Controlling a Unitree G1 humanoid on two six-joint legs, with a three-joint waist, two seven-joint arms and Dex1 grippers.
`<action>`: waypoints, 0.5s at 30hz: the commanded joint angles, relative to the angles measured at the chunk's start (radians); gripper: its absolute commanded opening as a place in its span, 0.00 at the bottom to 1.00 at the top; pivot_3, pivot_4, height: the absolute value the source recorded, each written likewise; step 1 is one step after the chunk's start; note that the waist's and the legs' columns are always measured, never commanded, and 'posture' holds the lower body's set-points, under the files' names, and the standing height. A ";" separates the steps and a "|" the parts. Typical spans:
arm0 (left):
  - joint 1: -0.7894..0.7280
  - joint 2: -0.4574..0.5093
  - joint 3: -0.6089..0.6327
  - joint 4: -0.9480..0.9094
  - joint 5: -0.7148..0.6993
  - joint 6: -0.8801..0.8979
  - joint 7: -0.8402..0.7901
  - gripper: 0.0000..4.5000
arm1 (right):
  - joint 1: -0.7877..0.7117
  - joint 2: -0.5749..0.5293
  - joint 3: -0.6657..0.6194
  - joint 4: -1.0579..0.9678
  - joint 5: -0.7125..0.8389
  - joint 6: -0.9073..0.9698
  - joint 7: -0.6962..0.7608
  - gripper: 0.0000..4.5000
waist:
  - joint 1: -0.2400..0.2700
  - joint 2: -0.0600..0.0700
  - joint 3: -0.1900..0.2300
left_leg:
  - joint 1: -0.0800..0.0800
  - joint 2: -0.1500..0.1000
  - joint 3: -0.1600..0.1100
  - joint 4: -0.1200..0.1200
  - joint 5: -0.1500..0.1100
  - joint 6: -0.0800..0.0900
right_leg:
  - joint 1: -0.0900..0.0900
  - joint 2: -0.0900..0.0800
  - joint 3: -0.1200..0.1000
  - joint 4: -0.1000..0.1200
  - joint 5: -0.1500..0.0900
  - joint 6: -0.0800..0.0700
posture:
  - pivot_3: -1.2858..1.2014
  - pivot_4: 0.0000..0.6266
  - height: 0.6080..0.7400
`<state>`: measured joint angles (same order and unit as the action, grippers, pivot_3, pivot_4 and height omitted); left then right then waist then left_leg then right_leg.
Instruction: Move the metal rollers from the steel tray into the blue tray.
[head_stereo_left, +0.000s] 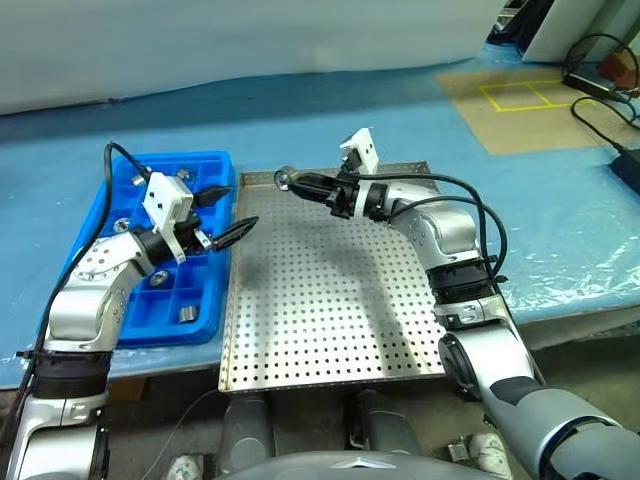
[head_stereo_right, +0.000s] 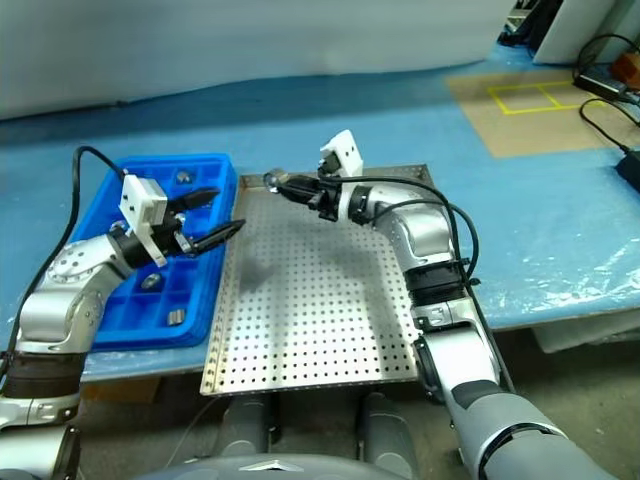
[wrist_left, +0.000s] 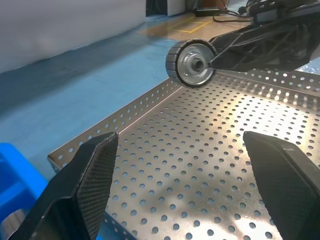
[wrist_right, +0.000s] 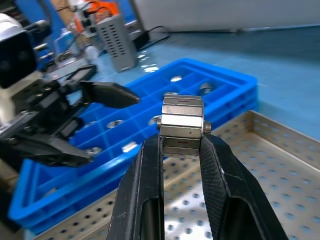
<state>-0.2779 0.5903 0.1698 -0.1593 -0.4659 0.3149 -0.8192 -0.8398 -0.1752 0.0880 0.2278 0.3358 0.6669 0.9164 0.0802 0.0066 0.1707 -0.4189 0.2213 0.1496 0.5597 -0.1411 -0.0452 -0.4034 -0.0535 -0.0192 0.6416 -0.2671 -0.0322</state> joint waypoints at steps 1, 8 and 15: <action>0.028 0.016 0.057 -0.083 -0.011 -0.003 0.041 0.95 | -0.042 0.008 0.028 0.014 0.011 -0.027 0.034 0.14 | 0.008 0.000 0.000 | 0.000 0.000 0.000 0.000 0.000 0.000 | 0.000 0.000 0.000 0.000 0.000 0.000 | 0.57 0.24 1.00; 0.140 0.016 0.169 -0.183 -0.004 0.005 0.155 0.95 | -0.152 0.105 0.078 0.199 -0.025 -0.144 0.052 0.14 | 0.019 0.000 0.000 | 0.000 0.000 -0.001 -0.001 0.001 -0.001 | -0.001 0.000 -0.001 0.000 0.000 -0.001 | 0.63 0.24 1.00; 0.350 -0.017 0.324 -0.386 -0.007 0.053 0.307 0.95 | -0.234 0.238 0.119 0.394 -0.066 -0.278 0.102 0.14 | 0.045 -0.001 0.000 | -0.002 0.001 -0.003 -0.005 0.001 -0.002 | -0.002 0.000 -0.004 -0.001 -0.002 -0.003 | 0.71 0.24 1.00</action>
<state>0.0500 0.5757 0.4220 -0.4711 -0.4649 0.3610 -0.5487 -1.0378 0.0378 0.2004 0.6113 0.2703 0.4345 0.9954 0.1256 0.0055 0.1709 -0.4212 0.2222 0.1463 0.5532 -0.1400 -0.0474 -0.4057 -0.0535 -0.0240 0.6402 -0.2695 -0.0358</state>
